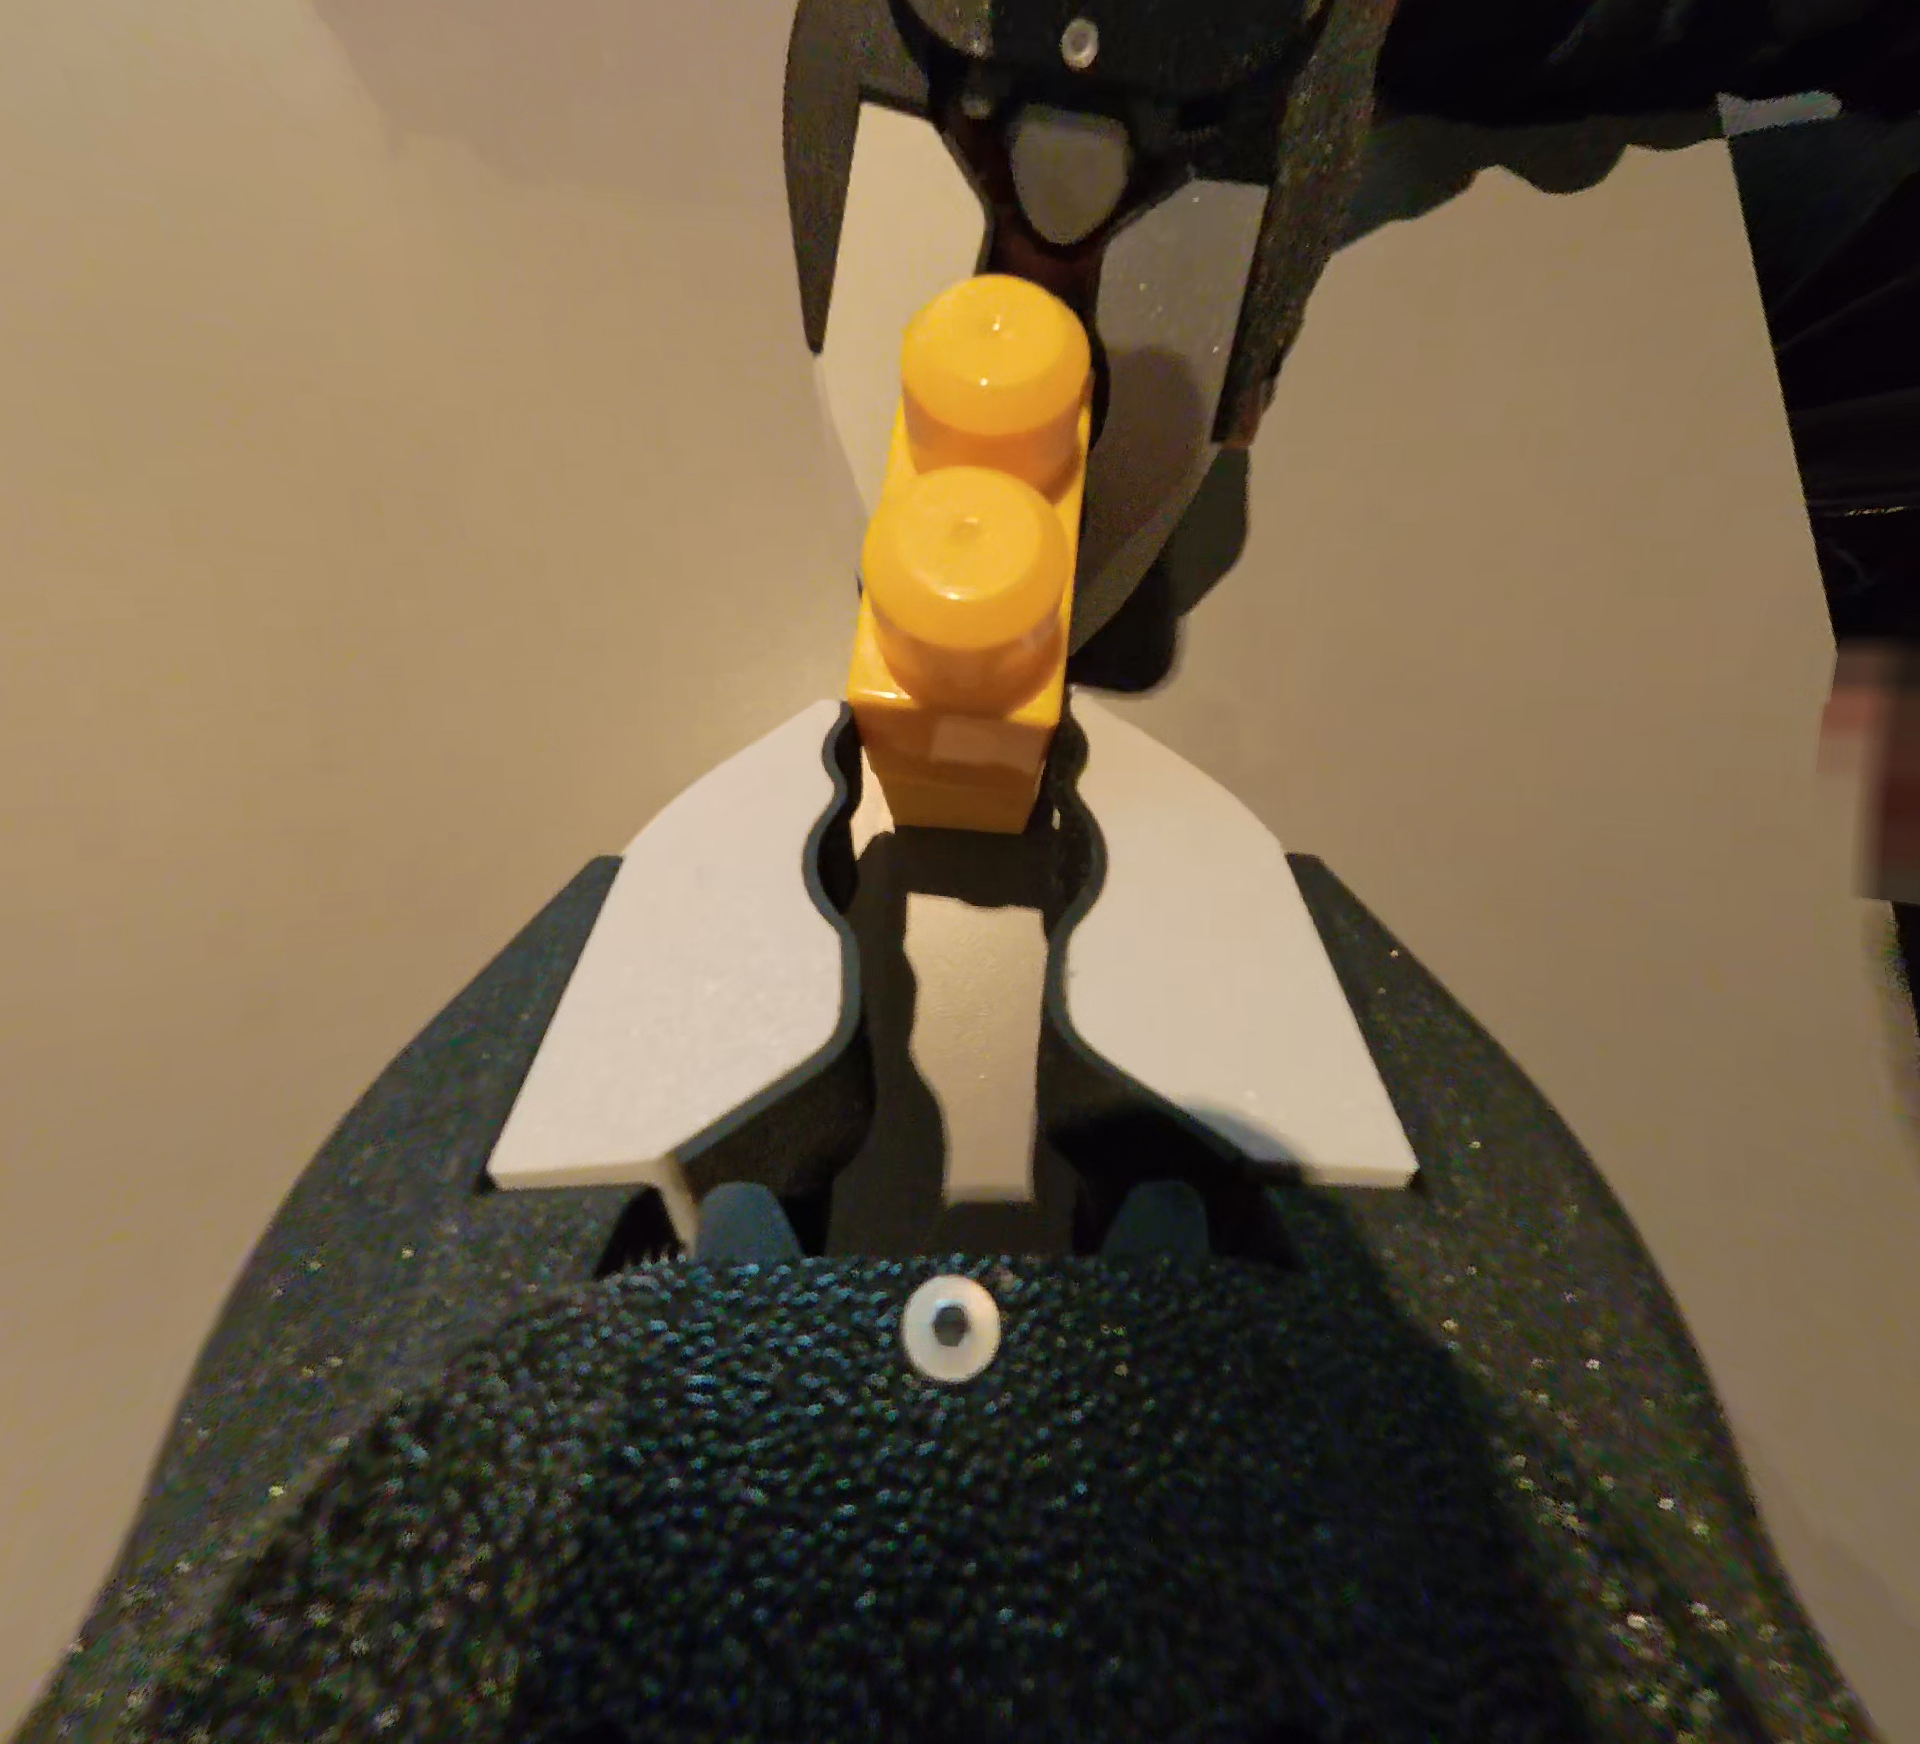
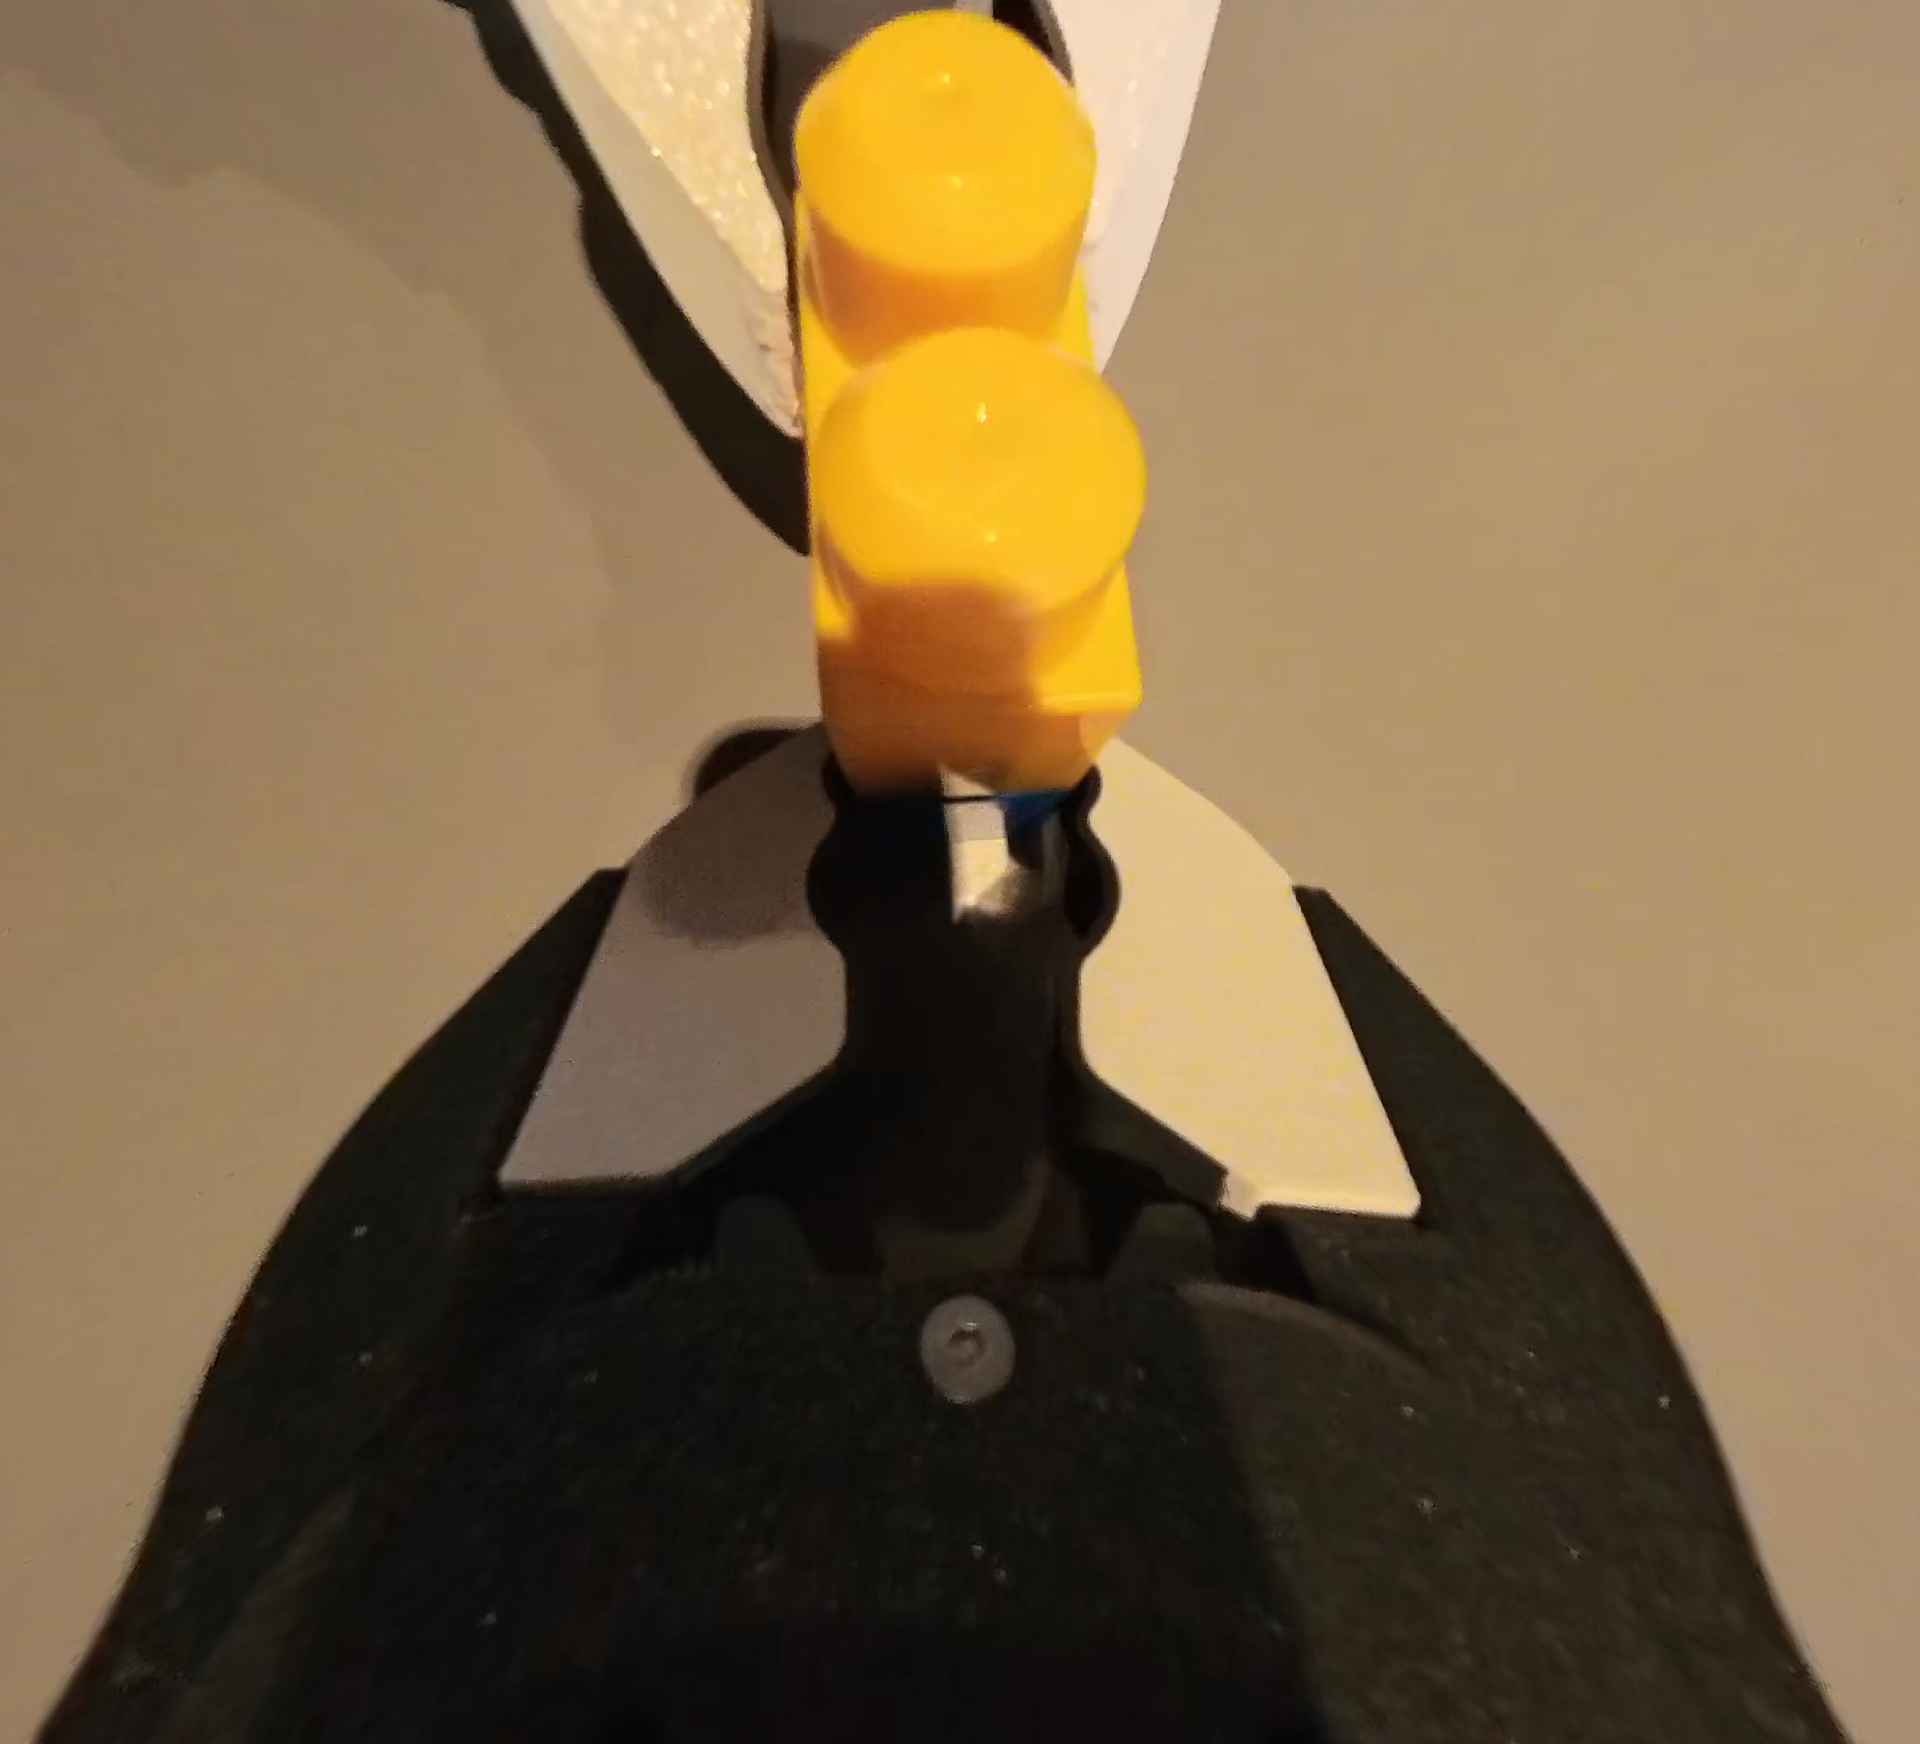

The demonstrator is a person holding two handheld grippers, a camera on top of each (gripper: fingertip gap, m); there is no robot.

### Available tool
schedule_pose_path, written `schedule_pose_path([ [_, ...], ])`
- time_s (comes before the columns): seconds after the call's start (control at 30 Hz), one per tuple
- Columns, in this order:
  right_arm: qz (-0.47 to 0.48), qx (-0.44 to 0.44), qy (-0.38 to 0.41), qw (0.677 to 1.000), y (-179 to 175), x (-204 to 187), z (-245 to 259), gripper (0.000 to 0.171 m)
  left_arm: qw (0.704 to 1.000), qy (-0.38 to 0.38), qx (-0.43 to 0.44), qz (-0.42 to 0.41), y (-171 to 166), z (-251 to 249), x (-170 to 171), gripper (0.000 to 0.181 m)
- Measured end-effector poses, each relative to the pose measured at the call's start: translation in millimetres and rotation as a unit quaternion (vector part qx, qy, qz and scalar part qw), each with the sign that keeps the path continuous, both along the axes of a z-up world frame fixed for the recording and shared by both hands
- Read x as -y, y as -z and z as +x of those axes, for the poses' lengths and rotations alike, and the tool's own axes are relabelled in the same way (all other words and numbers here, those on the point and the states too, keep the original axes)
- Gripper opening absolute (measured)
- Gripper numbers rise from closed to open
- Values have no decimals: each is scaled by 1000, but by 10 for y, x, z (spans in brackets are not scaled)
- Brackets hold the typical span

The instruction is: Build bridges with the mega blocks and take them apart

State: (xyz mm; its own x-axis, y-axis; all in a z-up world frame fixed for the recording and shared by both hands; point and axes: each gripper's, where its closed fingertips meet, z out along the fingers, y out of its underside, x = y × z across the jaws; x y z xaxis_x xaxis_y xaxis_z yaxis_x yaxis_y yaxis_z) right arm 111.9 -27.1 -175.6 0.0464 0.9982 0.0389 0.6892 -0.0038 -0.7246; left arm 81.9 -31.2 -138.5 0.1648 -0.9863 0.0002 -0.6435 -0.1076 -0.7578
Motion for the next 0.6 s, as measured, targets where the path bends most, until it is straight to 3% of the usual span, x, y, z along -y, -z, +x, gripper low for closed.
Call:
schedule_pose_path([
  [0.6,-21,12,47,999,8,-20,1,39,998,-54,-13,1,8,-6,-18,35],
])
